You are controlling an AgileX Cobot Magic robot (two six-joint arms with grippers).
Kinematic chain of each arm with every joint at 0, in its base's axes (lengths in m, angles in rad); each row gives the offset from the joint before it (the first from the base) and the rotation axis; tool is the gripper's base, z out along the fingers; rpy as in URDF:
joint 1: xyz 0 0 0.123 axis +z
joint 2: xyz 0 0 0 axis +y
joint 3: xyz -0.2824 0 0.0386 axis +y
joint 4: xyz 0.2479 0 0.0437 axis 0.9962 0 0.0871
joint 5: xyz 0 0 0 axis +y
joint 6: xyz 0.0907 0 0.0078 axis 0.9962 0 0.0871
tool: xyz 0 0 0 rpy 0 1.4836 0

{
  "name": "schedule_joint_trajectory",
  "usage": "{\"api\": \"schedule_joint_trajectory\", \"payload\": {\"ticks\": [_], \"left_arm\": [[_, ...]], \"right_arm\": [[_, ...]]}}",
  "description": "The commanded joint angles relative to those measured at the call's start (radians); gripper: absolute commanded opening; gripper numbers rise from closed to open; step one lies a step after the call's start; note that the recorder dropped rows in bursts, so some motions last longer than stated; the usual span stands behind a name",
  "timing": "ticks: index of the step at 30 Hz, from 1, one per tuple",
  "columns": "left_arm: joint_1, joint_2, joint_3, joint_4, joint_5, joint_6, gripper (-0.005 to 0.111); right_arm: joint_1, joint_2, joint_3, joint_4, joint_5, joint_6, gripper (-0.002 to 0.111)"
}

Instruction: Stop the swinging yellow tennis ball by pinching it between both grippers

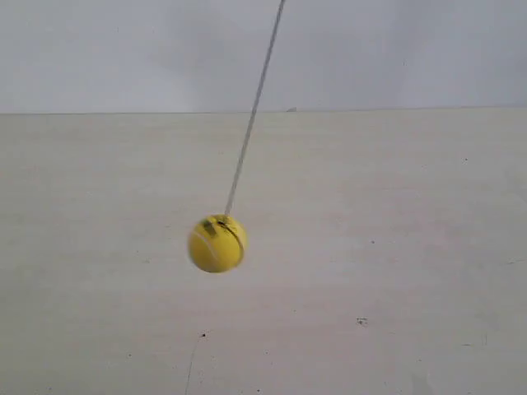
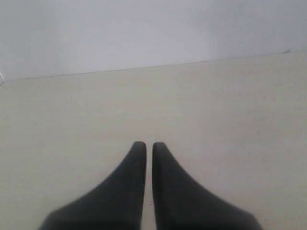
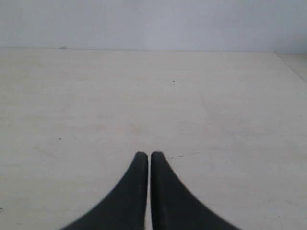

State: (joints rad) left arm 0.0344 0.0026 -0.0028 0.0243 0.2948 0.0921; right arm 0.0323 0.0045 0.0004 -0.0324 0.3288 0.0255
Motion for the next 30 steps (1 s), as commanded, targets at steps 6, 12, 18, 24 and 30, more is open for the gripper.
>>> {"api": "schedule_joint_trajectory", "payload": {"ticks": [6,12,18,24,30], "left_arm": [[0.003,-0.003,0.003,-0.132,-0.190,-0.017,0.005],[0.003,-0.003,0.003,-0.139,-0.672,-0.151,0.005],[0.003,-0.003,-0.009,0.050,-0.725,-0.743,0.005],[0.003,0.094,-0.163,0.642,-0.791,-1.213,0.005],[0.003,0.389,-0.267,1.011,-1.101,-1.419,0.005]], "right_arm": [[-0.001,-0.004,0.000,0.115,-0.294,0.081,0.000],[-0.001,-0.004,0.000,0.307,-0.694,0.332,0.000],[-0.001,-0.004,0.000,0.299,-0.798,0.532,0.000],[-0.001,0.002,-0.115,-0.111,-0.697,0.628,0.000],[-0.001,0.183,-0.214,-0.793,-0.757,1.119,0.000]]}}
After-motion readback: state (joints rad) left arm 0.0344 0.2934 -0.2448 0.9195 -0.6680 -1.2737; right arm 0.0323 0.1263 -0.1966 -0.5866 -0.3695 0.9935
